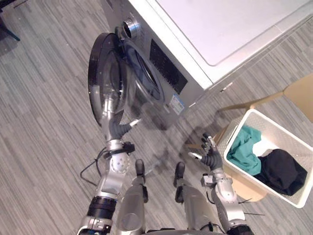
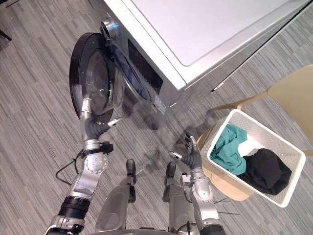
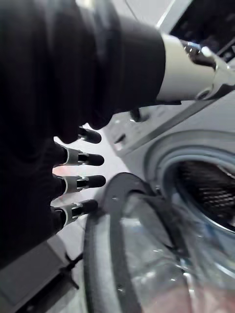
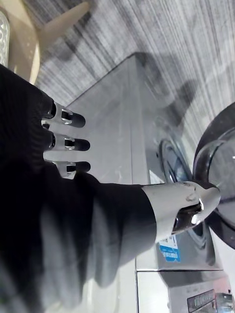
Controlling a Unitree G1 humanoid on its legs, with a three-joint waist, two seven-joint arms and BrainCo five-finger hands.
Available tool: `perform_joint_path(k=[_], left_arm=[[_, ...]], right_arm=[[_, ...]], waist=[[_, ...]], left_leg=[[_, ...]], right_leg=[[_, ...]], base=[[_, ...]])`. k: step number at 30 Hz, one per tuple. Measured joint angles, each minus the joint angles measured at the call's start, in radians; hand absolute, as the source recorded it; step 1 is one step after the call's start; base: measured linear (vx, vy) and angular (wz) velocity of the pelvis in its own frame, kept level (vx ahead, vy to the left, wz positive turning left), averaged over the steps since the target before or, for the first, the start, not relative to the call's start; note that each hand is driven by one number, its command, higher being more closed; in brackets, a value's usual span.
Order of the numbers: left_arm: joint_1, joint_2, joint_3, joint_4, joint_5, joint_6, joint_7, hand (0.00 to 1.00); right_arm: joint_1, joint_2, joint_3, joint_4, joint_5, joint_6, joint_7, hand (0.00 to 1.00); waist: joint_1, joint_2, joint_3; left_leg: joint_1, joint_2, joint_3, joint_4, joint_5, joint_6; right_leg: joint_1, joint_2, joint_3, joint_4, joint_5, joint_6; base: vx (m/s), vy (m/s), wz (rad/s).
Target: Pick up the laundry basket with both hands and put the clothes into the washing machine.
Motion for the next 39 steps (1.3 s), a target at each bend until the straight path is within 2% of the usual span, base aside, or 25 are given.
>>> perform_joint_path(k=[2,6,8,11,13,19,22,25,27,30,32,33,34,35,36,37,38,39], left_arm=[[-0.09,0.032,0.008,0.118,-0.01,0.017,-0.002,0.0],[-0.244,0.122,0.102,0.345,-0.018,0.066,-0.001,0.0],[-0.326,0.213,0.151,0.454,-0.041,0.089,0.0,0.0],[-0.377,0.295,0.175,0.507,-0.058,0.096,-0.01,0.0],[-0.379,0.315,0.225,0.513,-0.069,0.094,-0.023,0.0],[-0.322,0.341,0.357,0.518,-0.089,0.122,-0.026,0.0],[-0.229,0.305,0.384,0.519,-0.099,0.123,-0.038,0.0],[-0.111,0.214,0.375,0.457,-0.131,0.118,-0.049,0.0],[0.005,0.125,0.329,0.396,-0.165,0.095,-0.068,0.0],[0.111,0.031,0.283,0.382,-0.19,0.075,-0.091,0.0],[0.217,-0.033,0.244,0.383,-0.225,0.066,-0.121,0.0],[0.234,-0.043,0.237,0.383,-0.226,0.061,-0.13,0.0],[0.267,-0.059,0.224,0.383,-0.234,0.05,-0.141,0.0],[0.293,-0.073,0.224,0.384,-0.244,0.047,-0.16,0.0],[0.314,-0.077,0.222,0.385,-0.245,0.046,-0.167,0.0],[0.34,-0.074,0.217,0.387,-0.245,0.045,-0.183,0.0],[0.364,-0.058,0.213,0.399,-0.247,0.045,-0.2,0.0],[0.371,-0.053,0.209,0.416,-0.248,0.045,-0.203,0.0]], right_arm=[[-0.019,-0.013,0.0,0.0,0.0,0.009,-0.001,0.0],[-0.025,-0.024,0.0,-0.006,0.0,0.01,-0.007,0.0],[-0.024,-0.028,0.0,-0.013,0.002,0.01,-0.016,0.0],[-0.015,-0.034,0.0,-0.038,0.008,0.01,-0.014,0.0],[-0.002,-0.037,0.0,-0.072,0.022,0.006,-0.011,0.0],[0.043,-0.043,-0.001,-0.121,0.04,0.002,0.008,0.0],[0.051,-0.042,-0.001,-0.121,0.039,0.001,0.008,0.0],[0.042,-0.042,-0.002,-0.121,0.034,0.002,0.005,0.0],[0.025,-0.042,-0.008,-0.122,-0.005,0.002,-0.007,0.0],[0.022,-0.039,-0.022,-0.121,-0.052,0.005,-0.029,0.0],[0.026,-0.038,-0.032,-0.121,-0.115,0.007,-0.049,0.0],[0.027,-0.038,-0.036,-0.121,-0.124,0.008,-0.054,0.0],[0.025,-0.036,-0.043,-0.121,-0.141,0.013,-0.063,0.0],[0.021,-0.036,-0.046,-0.119,-0.16,0.013,-0.072,0.0],[0.014,-0.035,-0.043,-0.118,-0.164,0.013,-0.079,0.0],[0.009,-0.021,-0.042,-0.115,-0.182,0.013,-0.084,0.0],[0.017,-0.011,-0.042,-0.115,-0.2,0.013,-0.085,0.0],[0.017,-0.013,-0.042,-0.115,-0.208,0.013,-0.085,0.0]], waist=[[-0.003,-0.001,0.0],[-0.028,-0.012,0.007],[-0.034,-0.036,0.019],[-0.032,-0.073,0.04],[-0.031,-0.086,0.054],[-0.023,-0.086,0.073],[-0.008,-0.085,0.073],[0.001,-0.083,0.072],[-0.001,-0.079,0.069],[0.001,-0.061,0.036],[-0.007,-0.029,-0.011],[-0.007,-0.018,-0.016],[-0.006,0.003,-0.027],[-0.003,0.034,-0.046],[-0.003,0.04,-0.048],[-0.003,0.033,-0.052],[-0.003,0.019,-0.074],[-0.005,0.027,-0.08]], left_leg=[[-0.019,-0.001,0.016,0.001,0.005,0.006],[-0.024,0.002,0.035,0.004,0.008,0.01],[-0.027,0.007,0.044,0.005,0.008,0.01],[-0.036,0.016,0.054,0.006,0.007,0.009],[-0.042,0.019,0.057,0.011,0.007,0.009],[-0.042,0.025,0.056,0.022,0.006,0.008],[-0.021,0.025,0.056,0.021,-0.001,0.002],[0.001,0.023,0.058,0.022,-0.015,-0.004],[0.03,0.018,0.068,0.024,-0.03,-0.002],[0.053,0.017,0.105,0.047,-0.056,0.005],[0.088,0.023,0.168,0.071,-0.088,0.017],[0.1,0.03,0.188,0.081,-0.099,0.021],[0.128,0.045,0.23,0.091,-0.115,0.029],[0.155,0.073,0.29,0.088,-0.124,0.031],[0.176,0.084,0.314,0.087,-0.13,0.025],[0.227,0.088,0.366,0.086,-0.144,0.009],[0.259,0.092,0.411,0.103,-0.167,-0.012],[0.267,0.108,0.425,0.122,-0.181,-0.024]], right_leg=[[-0.022,0.001,0.012,-0.013,0.018,0.001],[-0.028,0.006,0.035,-0.031,0.04,0.0],[-0.03,0.015,0.045,-0.056,0.061,-0.005],[-0.025,0.025,0.056,-0.099,0.088,-0.009],[-0.023,0.029,0.06,-0.116,0.101,-0.012],[-0.012,0.033,0.06,-0.126,0.104,-0.014],[0.012,0.034,0.06,-0.137,0.104,-0.013],[0.036,0.033,0.06,-0.137,0.097,-0.011],[0.057,0.028,0.067,-0.131,0.086,-0.004],[0.069,0.03,0.102,-0.13,0.084,-0.001],[0.077,0.031,0.151,-0.122,0.084,0.0],[0.08,0.032,0.14,-0.116,0.083,-0.002],[0.078,0.009,0.038,-0.088,0.017,-0.067],[0.081,-0.027,-0.162,-0.014,-0.066,-0.143],[0.076,-0.062,-0.255,0.052,-0.08,-0.157],[0.086,-0.131,-0.407,0.178,-0.113,-0.178],[0.114,-0.151,-0.458,0.195,-0.136,-0.113],[0.119,-0.134,-0.441,0.18,-0.126,-0.084]], base=[[0.0,0.012,-0.24],[0.0,0.007,-0.19],[-0.03,-0.008,-0.25],[-0.04,-0.018,-0.16],[-0.03,-0.014,-0.07],[0.0,-0.002,0.01],[0.05,-0.003,0.0],[0.05,0.006,0.0],[0.05,0.023,-0.08],[0.06,0.033,-0.35],[0.08,0.039,-0.71],[0.07,0.029,-0.78],[0.03,0.037,-0.98],[0.03,0.051,-1.11],[0.06,0.063,-1.27],[0.09,0.012,-1.28],[0.09,-0.025,-1.22],[0.08,-0.09,-1.18]])
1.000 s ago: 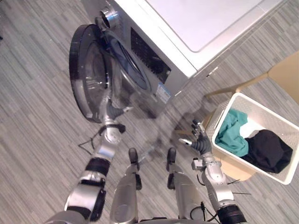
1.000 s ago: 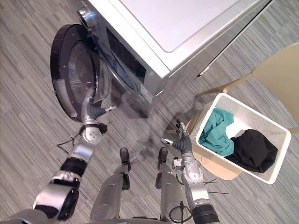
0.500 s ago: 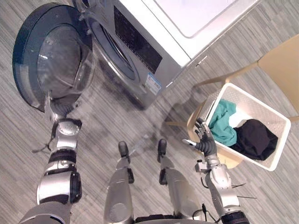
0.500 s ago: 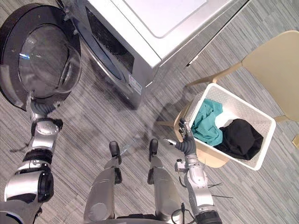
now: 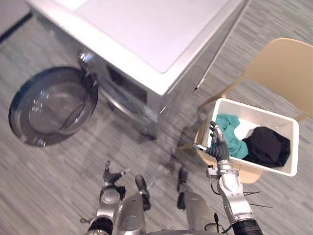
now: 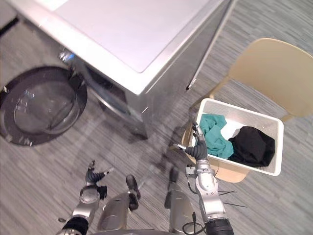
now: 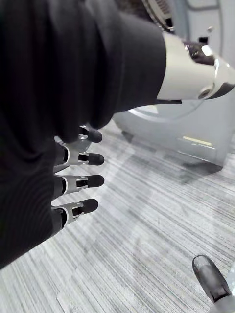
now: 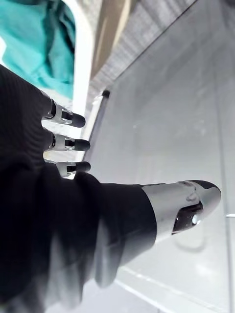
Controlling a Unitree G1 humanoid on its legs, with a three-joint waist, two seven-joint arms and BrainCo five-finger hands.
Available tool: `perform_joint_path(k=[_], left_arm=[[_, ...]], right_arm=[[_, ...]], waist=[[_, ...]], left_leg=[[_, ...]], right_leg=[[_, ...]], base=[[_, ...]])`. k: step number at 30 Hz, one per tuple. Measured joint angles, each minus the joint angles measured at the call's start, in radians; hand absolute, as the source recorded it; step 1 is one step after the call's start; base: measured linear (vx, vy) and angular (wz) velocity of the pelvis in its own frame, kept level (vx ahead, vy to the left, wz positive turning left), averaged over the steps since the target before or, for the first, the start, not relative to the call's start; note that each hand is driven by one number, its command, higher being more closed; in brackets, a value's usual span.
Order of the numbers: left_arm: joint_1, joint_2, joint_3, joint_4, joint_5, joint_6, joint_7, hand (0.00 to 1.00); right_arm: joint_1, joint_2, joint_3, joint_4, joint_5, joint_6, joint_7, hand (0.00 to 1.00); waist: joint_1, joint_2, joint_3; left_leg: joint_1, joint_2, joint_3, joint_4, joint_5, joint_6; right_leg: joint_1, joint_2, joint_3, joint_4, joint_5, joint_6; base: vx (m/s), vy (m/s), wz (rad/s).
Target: Pick up the laundry basket with both hands and put the clothes into the washing machine.
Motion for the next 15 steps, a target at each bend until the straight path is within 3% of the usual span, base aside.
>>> perform_joint_path(k=[2,4,5,7,8,9,12,13,14,15], left_arm=[[0.004,-0.003,-0.004,0.045,-0.002,-0.002,-0.027,0.0],[0.002,-0.01,-0.007,0.061,-0.016,-0.004,-0.05,0.0],[0.004,-0.016,-0.019,0.071,-0.017,-0.006,-0.062,0.0],[0.015,-0.036,-0.033,0.081,-0.017,-0.007,-0.079,0.0],[0.019,-0.046,-0.038,0.085,-0.017,-0.012,-0.084,0.0],[0.02,-0.043,-0.058,0.085,-0.017,-0.018,-0.086,0.0],[0.022,-0.04,-0.063,0.083,-0.029,-0.032,-0.086,0.0],[0.026,-0.04,-0.064,0.084,-0.037,-0.035,-0.086,0.0],[0.027,-0.042,-0.066,0.083,-0.04,-0.038,-0.088,0.0],[0.03,-0.045,-0.067,0.084,-0.041,-0.038,-0.09,0.0]], right_arm=[[0.019,-0.011,-0.004,0.0,-0.039,0.001,-0.017,0.0],[0.049,-0.036,-0.004,-0.001,-0.072,0.012,-0.026,0.0],[0.066,-0.05,-0.005,-0.001,-0.081,0.02,-0.027,0.0],[0.088,-0.072,-0.005,0.0,-0.099,0.034,-0.028,0.0],[0.089,-0.076,-0.002,0.002,-0.11,0.038,-0.033,0.0],[0.082,-0.088,-0.008,0.008,-0.118,0.043,-0.038,0.0],[0.057,-0.111,-0.005,0.062,-0.149,0.048,-0.036,0.0],[0.028,-0.119,0.005,0.112,-0.173,0.051,-0.036,0.0],[-0.006,-0.139,0.02,0.159,-0.207,0.06,-0.037,0.0],[-0.019,-0.152,0.029,0.173,-0.224,0.067,-0.035,0.0]], waist=[[-0.004,0.027,-0.023],[-0.019,0.03,-0.027],[-0.024,0.03,-0.027],[-0.027,0.031,-0.027],[-0.027,0.03,-0.028],[-0.026,0.03,-0.028],[-0.018,0.032,-0.028],[-0.013,0.035,-0.03],[0.002,0.048,-0.032],[0.007,0.061,-0.034]], left_leg=[[0.018,0.069,0.055,0.068,-0.047,-0.03],[0.02,0.141,0.073,0.183,-0.061,-0.042],[0.006,0.179,0.055,0.274,-0.056,-0.033],[-0.025,0.227,-0.029,0.446,-0.01,0.03],[-0.07,0.213,-0.124,0.518,-0.025,0.02],[-0.108,0.164,-0.218,0.528,-0.057,-0.017],[-0.136,0.063,-0.352,0.384,-0.085,-0.036],[-0.13,0.029,-0.392,0.265,-0.083,-0.04],[-0.114,0.008,-0.424,0.122,-0.045,-0.061],[-0.11,0.007,-0.428,0.081,-0.001,-0.066]], right_leg=[[0.004,0.073,0.062,-0.037,-0.01,-0.003],[0.012,0.116,0.107,-0.03,-0.035,-0.014],[0.025,0.132,0.125,-0.034,-0.041,-0.018],[0.058,0.158,0.18,-0.041,-0.047,-0.02],[0.074,0.16,0.216,-0.052,-0.041,-0.031],[0.085,0.159,0.247,-0.067,-0.043,-0.038],[0.112,0.161,0.293,-0.098,-0.018,-0.02],[0.118,0.164,0.316,-0.103,-0.014,-0.014],[0.118,0.175,0.341,-0.105,-0.006,0.0],[0.118,0.186,0.351,-0.106,-0.005,0.007]], base=[[0.1,-0.114,-1.07],[0.15,-0.18,-0.84],[0.16,-0.231,-0.85],[0.11,-0.135,-0.85],[0.19,-0.047,-0.88],[0.19,-0.014,-0.89],[0.14,0.038,-0.55],[0.19,0.132,-0.74],[0.19,0.157,-0.69],[0.16,0.176,-0.71]])
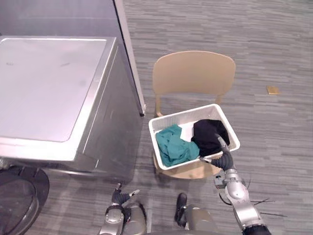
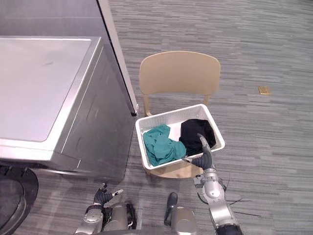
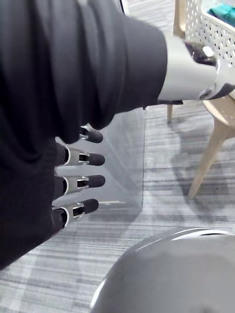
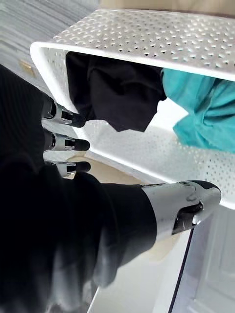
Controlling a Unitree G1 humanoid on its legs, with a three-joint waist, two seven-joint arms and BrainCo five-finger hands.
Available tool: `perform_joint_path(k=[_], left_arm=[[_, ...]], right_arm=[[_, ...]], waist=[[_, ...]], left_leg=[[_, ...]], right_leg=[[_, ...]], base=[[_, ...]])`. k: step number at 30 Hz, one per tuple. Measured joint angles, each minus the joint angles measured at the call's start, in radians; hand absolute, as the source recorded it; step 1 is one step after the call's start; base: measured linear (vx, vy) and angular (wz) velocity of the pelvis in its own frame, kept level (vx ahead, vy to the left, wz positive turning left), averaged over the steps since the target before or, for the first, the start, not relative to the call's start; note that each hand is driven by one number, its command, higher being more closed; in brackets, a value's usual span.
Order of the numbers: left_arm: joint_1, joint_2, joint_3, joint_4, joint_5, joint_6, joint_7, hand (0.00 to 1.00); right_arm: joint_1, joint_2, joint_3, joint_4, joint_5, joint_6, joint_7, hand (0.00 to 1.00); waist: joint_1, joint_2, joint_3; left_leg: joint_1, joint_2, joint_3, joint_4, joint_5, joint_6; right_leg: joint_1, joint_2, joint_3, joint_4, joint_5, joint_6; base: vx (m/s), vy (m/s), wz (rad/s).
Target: Pick up the laundry basket with both hands and put the clothes into the washing machine.
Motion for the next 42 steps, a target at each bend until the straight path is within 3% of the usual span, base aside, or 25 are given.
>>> perform_joint_path(k=[1,4,6,11,12,15,18,22,23,26,32,35,38,41,42], left_arm=[[0.001,0.007,0.001,0.002,-0.01,-0.001,-0.009,0.0],[-0.003,0.015,-0.003,0.003,-0.035,-0.001,-0.015,0.0],[-0.004,0.022,-0.001,0.004,-0.047,0.001,-0.014,0.0],[-0.081,0.055,0.016,0.003,-0.061,-0.002,0.005,0.0],[-0.094,0.057,0.016,0.005,-0.073,-0.001,0.012,0.0],[-0.116,0.057,0.018,0.027,-0.084,-0.004,0.014,0.0],[-0.123,0.052,0.029,0.043,-0.094,-0.016,0.019,0.0],[-0.19,0.029,0.036,0.077,-0.117,-0.02,0.037,0.0],[-0.206,0.026,0.037,0.079,-0.125,-0.02,0.037,0.0],[-0.226,0.007,0.046,0.078,-0.131,-0.02,0.044,0.0],[-0.249,-0.027,0.042,0.069,-0.13,-0.019,0.052,0.0],[-0.257,-0.044,0.033,0.069,-0.13,-0.018,0.052,0.0],[-0.261,-0.043,0.029,0.069,-0.13,-0.013,0.052,0.0],[-0.266,-0.038,0.002,0.059,-0.129,-0.007,0.051,0.0],[-0.265,-0.033,0.001,0.05,-0.129,0.003,0.05,0.0]], right_arm=[[-0.042,-0.014,0.031,0.051,-0.039,0.009,0.004,0.0],[-0.128,-0.039,0.08,0.134,-0.105,0.022,0.017,0.0],[-0.206,-0.045,0.1,0.206,-0.122,0.032,0.018,0.0],[-0.557,-0.076,0.177,0.427,-0.159,0.065,-0.002,0.0],[-0.62,-0.088,0.191,0.48,-0.163,0.078,-0.004,0.0],[-0.709,-0.102,0.197,0.591,-0.177,0.092,-0.005,0.0],[-0.777,-0.104,0.211,0.692,-0.187,0.105,-0.009,0.0],[-0.835,-0.136,0.211,0.788,-0.197,0.135,-0.028,0.0],[-0.847,-0.134,0.212,0.807,-0.197,0.141,-0.027,1.0],[-0.857,-0.13,0.229,0.815,-0.198,0.167,-0.03,1.0],[-0.891,-0.098,0.212,0.811,-0.153,0.176,-0.035,1.0],[-0.89,-0.076,0.135,0.788,-0.064,0.175,-0.05,1.0],[-0.875,-0.048,0.015,0.678,0.073,0.173,-0.069,1.0],[-0.832,-0.017,-0.088,0.557,0.237,0.146,-0.097,1.0],[-0.795,0.014,-0.125,0.492,0.37,0.117,-0.099,1.0]], waist=[[0.009,-0.001,0.004],[0.008,0.0,0.004],[0.024,0.005,0.018],[0.065,0.01,0.153],[0.085,0.009,0.167],[0.11,0.013,0.178],[0.116,0.016,0.184],[0.143,0.041,0.209],[0.149,0.041,0.212],[0.161,0.041,0.212],[0.161,0.038,0.214],[0.157,0.037,0.215],[0.128,0.02,0.225],[0.126,0.013,0.228],[0.119,0.005,0.232]], left_leg=[[0.004,-0.004,0.008,-0.006,0.046,0.036],[0.002,-0.064,0.009,-0.036,0.052,0.047],[-0.009,-0.084,0.009,-0.044,0.058,0.056],[-0.107,-0.09,-0.019,-0.011,0.069,0.076],[-0.136,-0.09,-0.021,-0.009,0.073,0.084],[-0.188,-0.099,-0.04,-0.004,0.082,0.098],[-0.229,-0.102,-0.052,0.015,0.084,0.1],[-0.287,-0.115,-0.085,0.016,0.096,0.117],[-0.303,-0.117,-0.089,0.015,0.103,0.122],[-0.309,-0.118,-0.095,0.004,0.112,0.122],[-0.28,-0.118,-0.093,-0.057,0.148,0.113],[-0.258,-0.116,-0.086,-0.079,0.157,0.108],[-0.21,-0.114,-0.082,-0.103,0.162,0.105],[-0.155,-0.113,-0.069,-0.137,0.163,0.103],[-0.122,-0.113,-0.064,-0.156,0.165,0.1]], right_leg=[[0.001,-0.003,0.02,-0.002,0.004,0.021],[0.005,-0.054,0.017,-0.043,0.024,0.058],[0.0,-0.065,0.015,-0.054,0.035,0.074],[-0.073,-0.072,0.003,-0.044,0.06,0.074],[-0.101,-0.072,0.001,-0.04,0.065,0.073],[-0.142,-0.077,-0.016,-0.032,0.068,0.071],[-0.17,-0.081,-0.026,-0.027,0.071,0.072],[-0.216,-0.089,-0.047,-0.013,0.072,0.072],[-0.231,-0.09,-0.052,-0.01,0.072,0.072],[-0.237,-0.091,-0.058,-0.005,0.07,0.068],[-0.241,-0.089,-0.053,0.002,0.065,0.062],[-0.236,-0.084,-0.04,0.002,0.066,0.061],[-0.196,-0.077,-0.035,-0.016,0.068,0.058],[-0.15,-0.069,-0.022,-0.045,0.073,0.057],[-0.125,-0.066,-0.018,-0.057,0.073,0.057]], base=[[0.15,0.187,-0.35],[0.11,0.187,0.04],[0.04,0.136,0.14],[-0.08,0.05,0.11],[-0.11,0.028,0.16],[-0.05,0.026,0.14],[-0.01,0.035,0.13],[-0.03,0.032,0.17],[-0.02,0.02,0.11],[0.0,0.007,0.1],[0.0,-0.005,0.0],[-0.01,-0.018,-0.1],[0.0,-0.003,-0.04],[0.02,0.006,-0.09],[0.06,0.002,-0.06]])
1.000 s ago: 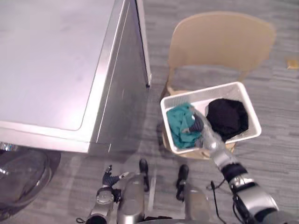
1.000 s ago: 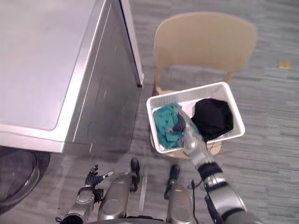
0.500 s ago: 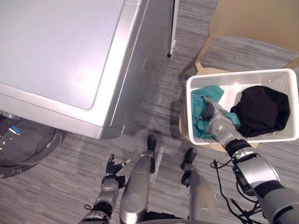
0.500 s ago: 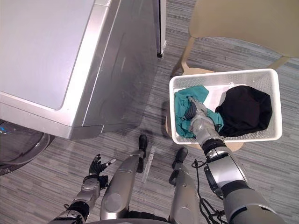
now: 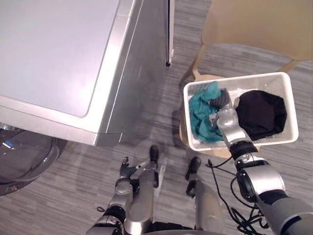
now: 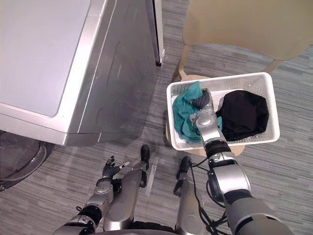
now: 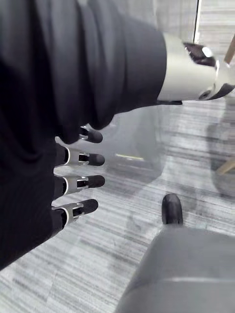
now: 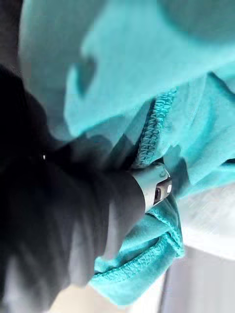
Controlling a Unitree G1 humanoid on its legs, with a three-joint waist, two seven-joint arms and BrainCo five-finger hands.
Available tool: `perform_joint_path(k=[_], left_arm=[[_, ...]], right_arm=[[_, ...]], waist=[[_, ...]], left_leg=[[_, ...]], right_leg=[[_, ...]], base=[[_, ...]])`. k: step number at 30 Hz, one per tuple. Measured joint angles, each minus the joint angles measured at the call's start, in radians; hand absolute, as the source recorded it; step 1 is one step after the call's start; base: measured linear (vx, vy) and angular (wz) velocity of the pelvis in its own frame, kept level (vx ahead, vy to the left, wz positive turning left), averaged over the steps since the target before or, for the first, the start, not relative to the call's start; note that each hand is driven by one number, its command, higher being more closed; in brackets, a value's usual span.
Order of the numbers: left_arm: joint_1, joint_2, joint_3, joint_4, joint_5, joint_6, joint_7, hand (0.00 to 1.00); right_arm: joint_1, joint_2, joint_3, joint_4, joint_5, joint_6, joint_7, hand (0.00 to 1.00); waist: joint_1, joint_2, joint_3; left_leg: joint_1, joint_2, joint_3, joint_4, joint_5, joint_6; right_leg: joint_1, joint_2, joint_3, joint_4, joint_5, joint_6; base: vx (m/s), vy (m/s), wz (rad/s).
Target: Pick up the laundry basket with both hands and put the clothes into the washing machine.
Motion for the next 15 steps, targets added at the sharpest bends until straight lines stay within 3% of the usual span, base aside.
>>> perform_joint_path(k=[4,6,8,10,15], left_arm=[[0.004,0.015,-0.003,-0.009,0.004,0.016,-0.016,0.0],[0.017,0.02,-0.003,-0.01,0.012,0.024,-0.022,0.0],[0.059,0.029,0.005,-0.013,0.018,0.03,-0.029,0.0],[0.097,0.037,0.005,-0.015,0.018,0.033,-0.04,0.0],[0.175,0.069,0.004,-0.056,0.02,0.03,-0.043,0.0]], right_arm=[[0.138,0.086,0.001,-0.162,0.3,-0.066,0.029,1.0],[0.236,0.141,0.01,-0.258,0.42,-0.094,0.055,1.0],[0.381,0.202,0.044,-0.39,0.532,-0.12,0.1,1.0],[0.473,0.221,0.064,-0.487,0.57,-0.127,0.122,1.0],[0.587,0.224,0.18,-0.831,0.554,-0.209,0.191,1.0]], waist=[[-0.013,-0.018,-0.003],[-0.017,-0.033,-0.027],[-0.041,-0.063,-0.078],[-0.048,-0.081,-0.118],[-0.07,-0.12,-0.19]], left_leg=[[0.065,-0.002,0.007,-0.027,0.001,-0.002],[0.095,-0.003,0.014,-0.052,0.001,-0.002],[0.133,-0.006,0.018,-0.085,0.005,-0.008],[0.171,-0.006,0.027,-0.108,0.005,-0.008],[0.179,0.0,0.086,-0.12,0.004,-0.009]], right_leg=[[0.061,0.006,0.006,-0.025,0.0,0.001],[0.08,0.008,0.009,-0.036,0.0,0.001],[0.112,0.011,0.008,-0.056,0.001,0.002],[0.137,0.013,0.017,-0.065,0.001,0.002],[0.114,0.013,0.099,-0.082,0.016,0.024]], base=[[0.08,0.005,-0.04],[0.11,0.009,-0.07],[0.15,0.003,-0.01],[0.11,0.005,-0.1],[0.02,0.01,-0.34]])
